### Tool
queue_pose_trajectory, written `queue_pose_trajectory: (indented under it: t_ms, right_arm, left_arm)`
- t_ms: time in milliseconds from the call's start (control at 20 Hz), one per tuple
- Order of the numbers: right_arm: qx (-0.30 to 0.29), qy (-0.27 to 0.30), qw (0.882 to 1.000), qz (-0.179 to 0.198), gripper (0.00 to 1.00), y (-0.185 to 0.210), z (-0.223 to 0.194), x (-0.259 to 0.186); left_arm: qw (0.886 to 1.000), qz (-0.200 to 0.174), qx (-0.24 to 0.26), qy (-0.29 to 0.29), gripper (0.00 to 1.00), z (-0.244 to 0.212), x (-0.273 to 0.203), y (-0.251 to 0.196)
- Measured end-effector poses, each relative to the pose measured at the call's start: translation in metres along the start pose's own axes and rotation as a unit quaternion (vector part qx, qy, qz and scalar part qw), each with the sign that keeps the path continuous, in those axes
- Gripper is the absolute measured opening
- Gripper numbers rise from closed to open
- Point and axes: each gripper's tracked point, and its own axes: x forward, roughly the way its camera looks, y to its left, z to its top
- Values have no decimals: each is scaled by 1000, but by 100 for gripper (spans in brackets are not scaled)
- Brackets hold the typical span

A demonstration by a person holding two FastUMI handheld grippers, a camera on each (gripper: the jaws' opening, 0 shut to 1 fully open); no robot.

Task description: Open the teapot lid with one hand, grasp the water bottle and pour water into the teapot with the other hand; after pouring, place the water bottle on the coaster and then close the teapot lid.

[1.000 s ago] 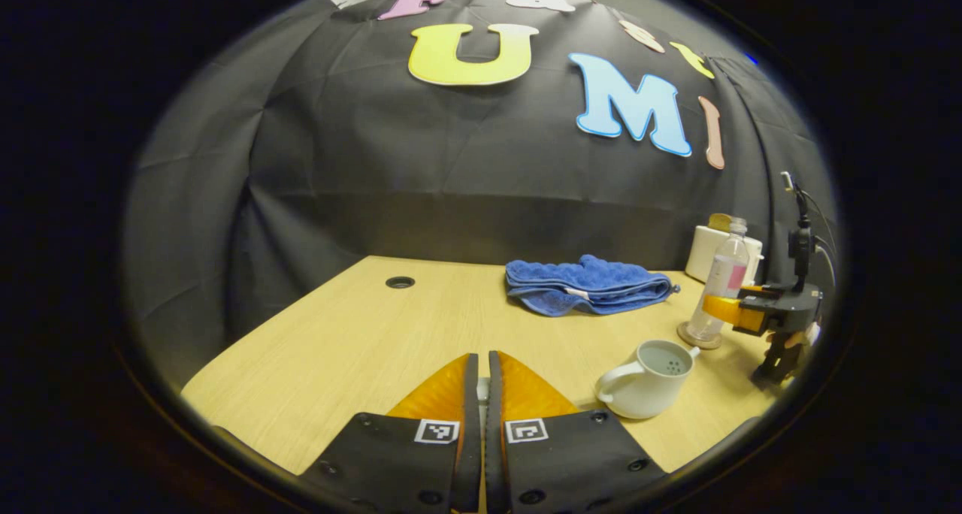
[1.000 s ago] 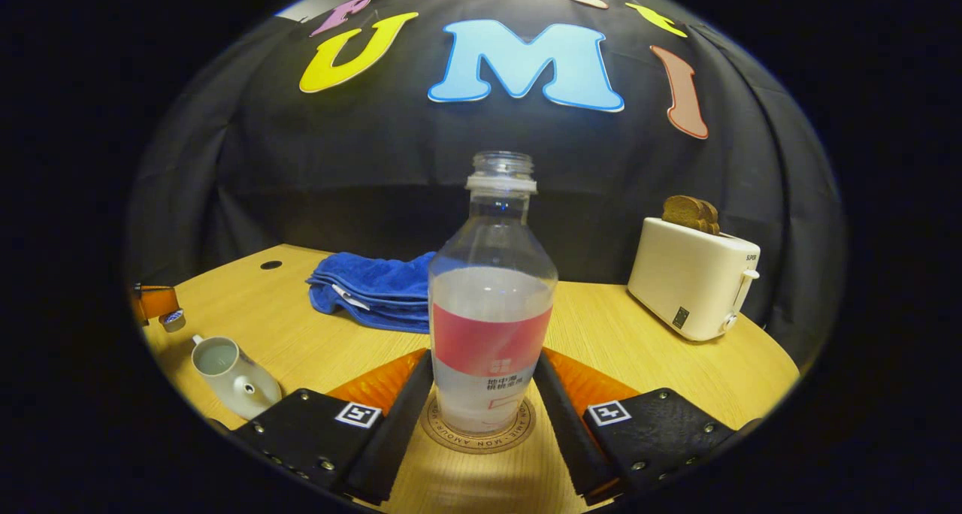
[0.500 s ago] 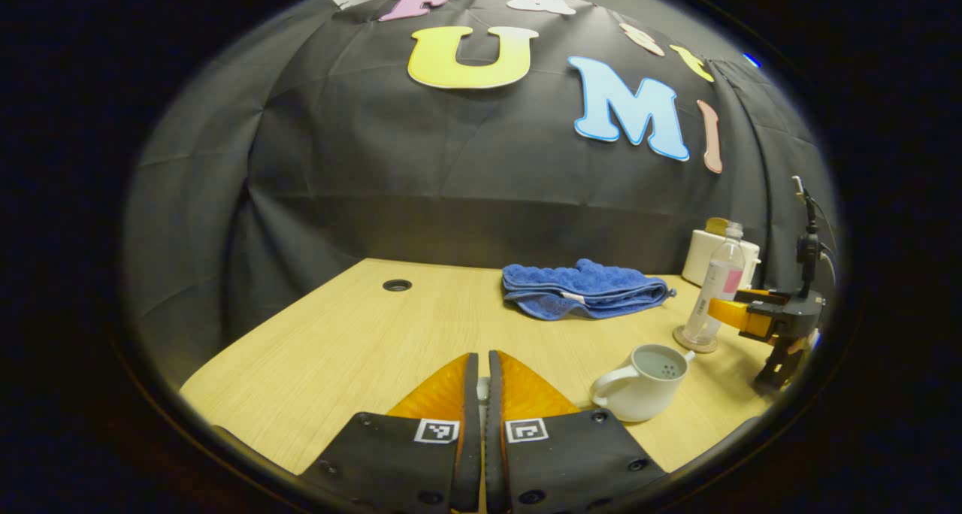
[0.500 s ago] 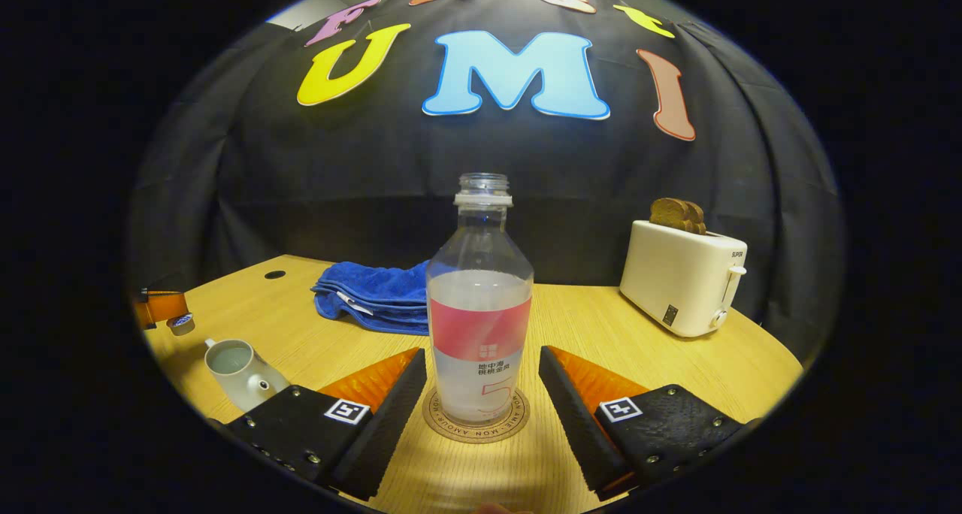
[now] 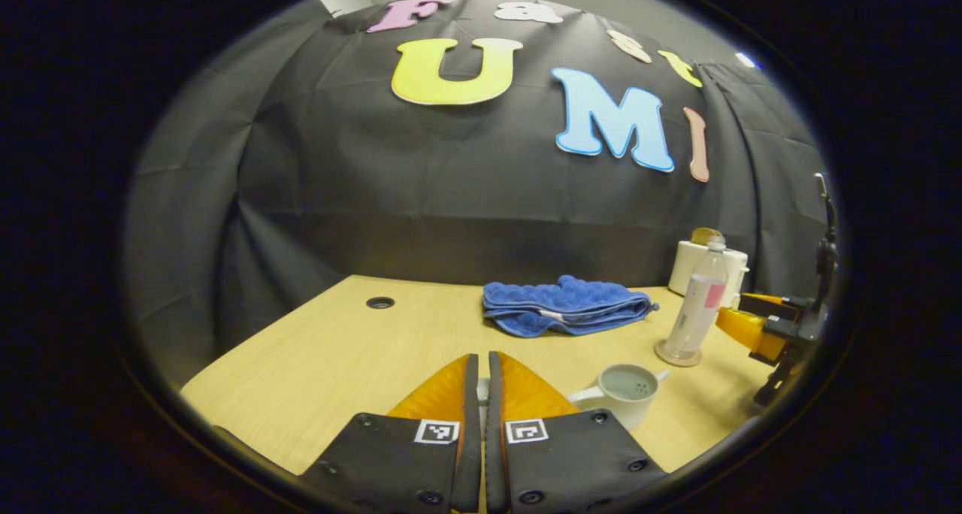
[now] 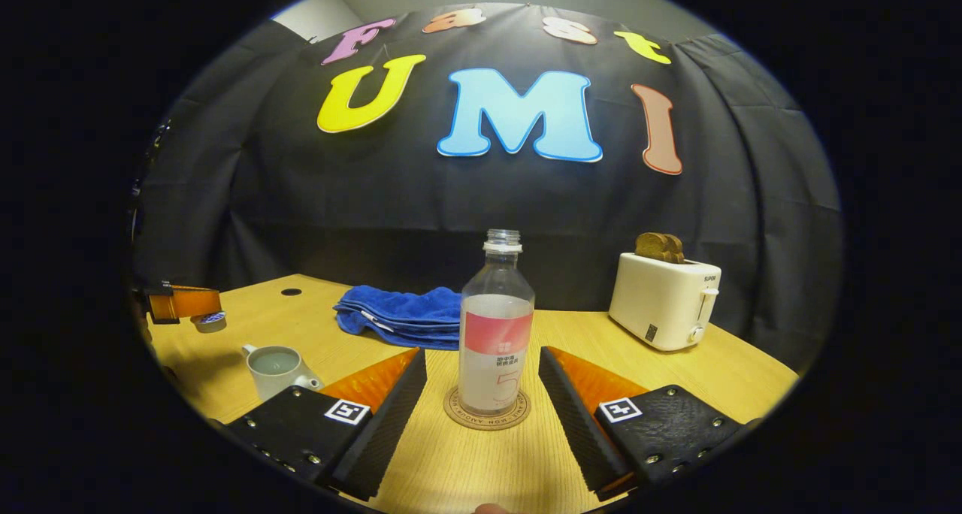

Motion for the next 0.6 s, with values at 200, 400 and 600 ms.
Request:
queue_pose_trajectory:
  t_ms: [200,400,600]
  right_arm:
    - [-19,-18,1000,-12,95,-5,4,-10]
    - [-17,-32,999,-27,95,-18,10,-18]
    - [-29,-47,997,-45,95,-33,18,-26]
  left_arm:
    - [1000,-20,0,-8,10,11,4,-31]
    - [999,-36,3,-10,9,16,11,-60]
    - [999,-49,11,-8,9,16,16,-88]
